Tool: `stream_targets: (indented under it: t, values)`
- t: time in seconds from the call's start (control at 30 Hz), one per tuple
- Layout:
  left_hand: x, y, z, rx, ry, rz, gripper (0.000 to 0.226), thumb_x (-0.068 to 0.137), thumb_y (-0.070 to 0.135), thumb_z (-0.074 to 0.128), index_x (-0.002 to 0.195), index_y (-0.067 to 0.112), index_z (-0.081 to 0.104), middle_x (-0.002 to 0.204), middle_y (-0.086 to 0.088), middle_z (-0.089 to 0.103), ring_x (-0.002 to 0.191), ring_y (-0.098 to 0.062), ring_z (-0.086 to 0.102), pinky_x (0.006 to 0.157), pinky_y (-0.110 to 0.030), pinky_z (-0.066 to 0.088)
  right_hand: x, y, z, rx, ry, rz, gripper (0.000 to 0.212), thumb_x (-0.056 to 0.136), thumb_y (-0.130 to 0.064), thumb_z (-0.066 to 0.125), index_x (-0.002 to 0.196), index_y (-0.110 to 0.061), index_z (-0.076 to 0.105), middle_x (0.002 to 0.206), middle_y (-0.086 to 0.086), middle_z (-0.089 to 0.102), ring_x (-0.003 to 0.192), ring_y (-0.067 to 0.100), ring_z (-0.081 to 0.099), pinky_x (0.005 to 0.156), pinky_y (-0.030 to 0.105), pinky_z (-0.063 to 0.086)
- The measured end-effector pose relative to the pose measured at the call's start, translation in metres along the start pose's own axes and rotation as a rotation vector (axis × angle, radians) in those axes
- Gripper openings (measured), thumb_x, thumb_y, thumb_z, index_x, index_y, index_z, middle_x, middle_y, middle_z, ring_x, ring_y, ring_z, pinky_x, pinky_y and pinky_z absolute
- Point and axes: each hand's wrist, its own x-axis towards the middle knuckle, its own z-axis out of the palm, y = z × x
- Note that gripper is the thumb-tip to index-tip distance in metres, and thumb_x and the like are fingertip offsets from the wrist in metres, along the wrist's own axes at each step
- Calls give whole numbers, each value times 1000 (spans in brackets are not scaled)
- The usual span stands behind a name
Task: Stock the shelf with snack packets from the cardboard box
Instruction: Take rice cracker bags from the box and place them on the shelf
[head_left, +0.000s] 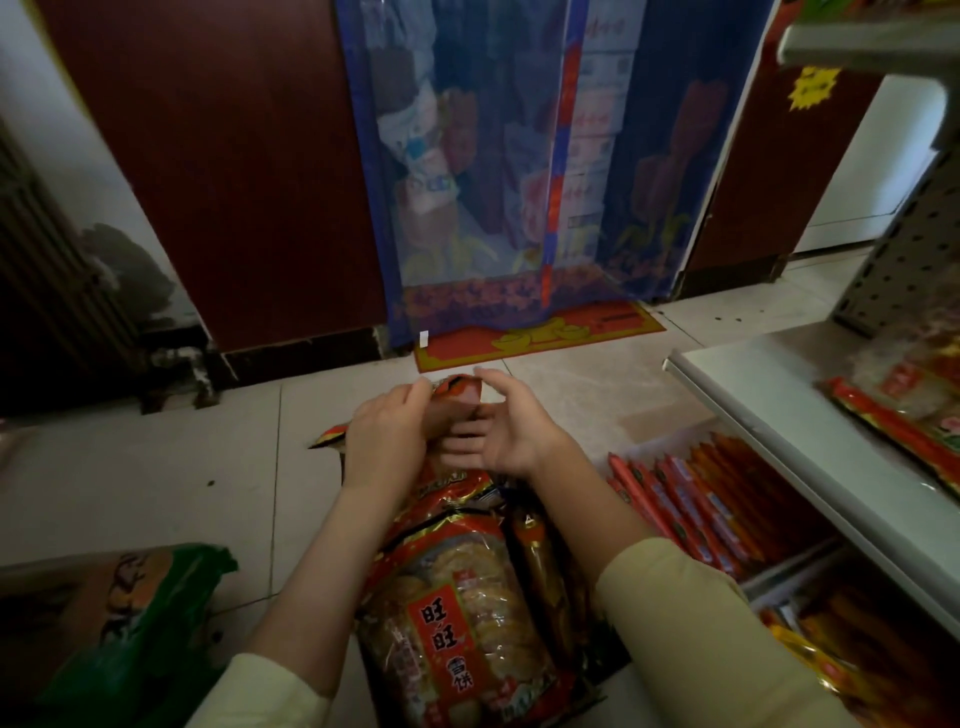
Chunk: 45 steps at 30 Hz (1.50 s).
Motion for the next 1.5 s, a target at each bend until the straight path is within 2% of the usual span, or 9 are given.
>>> stream_targets:
  t: [0.17,0.33,0.43,0.6,0.73,0.83,1.0,1.33,1.5]
  values:
    - [-1,19,-12,-137,153,243,30,63,2,73,84,12,55,71,-7,62,63,-28,60,55,-29,40,-10,-13,-3,286,-143,-40,78,79,-55,66,126,6,53,126,24,58,116,40,56,100,58,42]
    - [-9,34,-13,-257,147,315,25,65,-2,79,83,5,63,82,-10,66,73,-27,61,67,-29,42,-32,-20,-16,211,-2,-211,41,86,-21,66,120,-1,58,103,22,67,92,35,66,66,46,60]
    - [-4,51,-29,-381,21,316,20,89,27,60,89,7,63,82,-5,65,76,-20,61,66,-30,48,-51,-29,-27,145,33,-298,36,91,-15,58,124,-2,54,101,18,68,89,28,67,75,41,58]
    - [17,84,-46,-747,14,-150,32,92,46,46,102,18,58,99,2,65,94,-12,59,80,-34,51,-88,-44,-49,123,111,-430,43,89,-15,60,130,-5,52,95,12,74,79,22,71,68,32,59]
    - [42,109,-38,-932,208,-947,60,86,40,64,129,6,38,130,-14,48,120,-29,47,102,-45,39,-118,-54,-72,140,111,-538,43,89,-14,61,130,-8,51,98,12,74,82,23,72,69,36,61]
    - [43,137,-43,-1440,-174,-1297,83,69,68,66,123,11,42,118,-12,59,106,-26,59,89,-44,49,-136,-58,-86,179,105,-629,40,89,-10,58,129,-7,51,95,12,74,75,23,73,56,30,58]
    - [34,201,-51,-1792,-863,-896,47,88,50,54,101,6,60,94,-8,67,85,-17,66,81,-32,54,-151,-64,-102,206,77,-785,63,82,-11,64,140,-2,41,133,26,55,113,36,61,80,41,57]
    - [40,222,-25,-1691,-950,-581,17,93,17,57,90,0,61,75,-11,62,69,-17,64,67,-23,57,-181,-70,-135,188,109,-906,66,76,12,57,137,-5,41,130,26,56,114,40,59,96,54,48]
    - [48,243,-22,-1464,-918,-596,48,86,30,67,120,1,50,111,-12,63,94,-18,63,74,-21,49,-210,-76,-160,186,206,-1058,66,73,16,54,133,-10,44,127,22,59,112,37,60,94,51,50]
